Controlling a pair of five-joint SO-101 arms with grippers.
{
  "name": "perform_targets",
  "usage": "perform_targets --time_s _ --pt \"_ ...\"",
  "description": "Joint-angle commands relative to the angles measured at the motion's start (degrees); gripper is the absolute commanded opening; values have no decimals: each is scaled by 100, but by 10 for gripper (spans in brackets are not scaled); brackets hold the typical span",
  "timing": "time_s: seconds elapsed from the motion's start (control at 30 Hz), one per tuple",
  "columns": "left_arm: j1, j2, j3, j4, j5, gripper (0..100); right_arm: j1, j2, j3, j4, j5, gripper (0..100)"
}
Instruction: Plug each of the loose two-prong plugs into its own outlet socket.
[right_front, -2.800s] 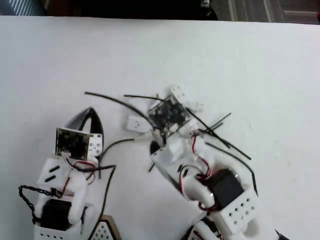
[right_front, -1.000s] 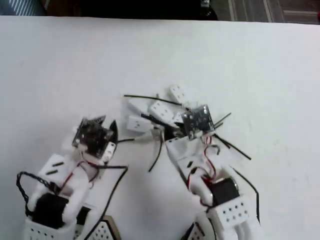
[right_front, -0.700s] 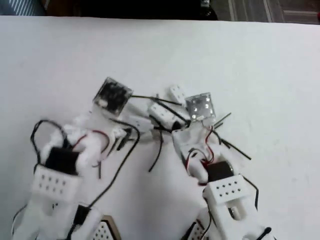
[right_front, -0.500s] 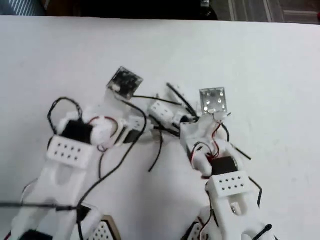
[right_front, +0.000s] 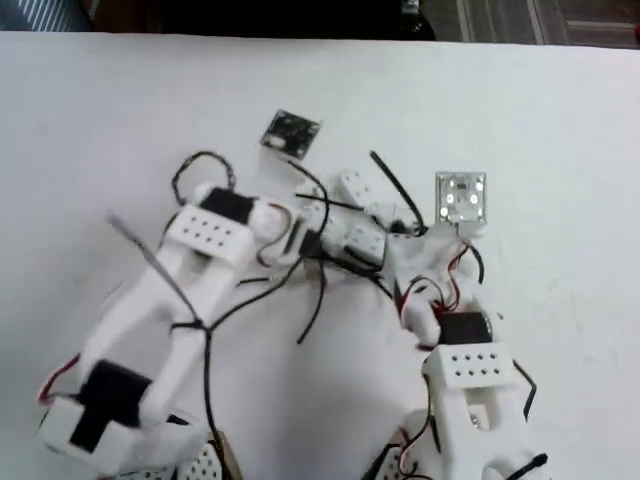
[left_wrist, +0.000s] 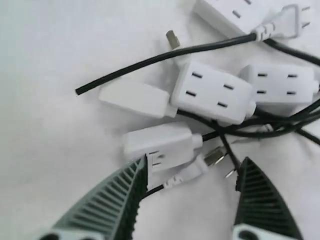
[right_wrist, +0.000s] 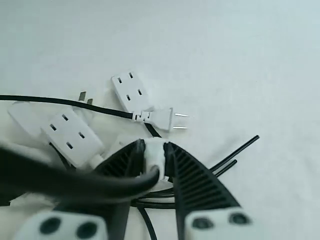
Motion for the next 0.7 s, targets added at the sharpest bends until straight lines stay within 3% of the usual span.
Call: perform_targets --time_s 0.0,0.07,0.27,0.67 --pt "268 558 -993 -97 1301 290 251 13 -387 -136 -255 17" --pt "321 945 -1407 -62 1873 290 365 13 -396 -127 -404 17" --pt "426 2097 -2136 -62 2338 290 418 13 -396 -127 -404 17" --pt "409 3292 -3209 870 2505 290 418 13 -396 -127 -396 17"
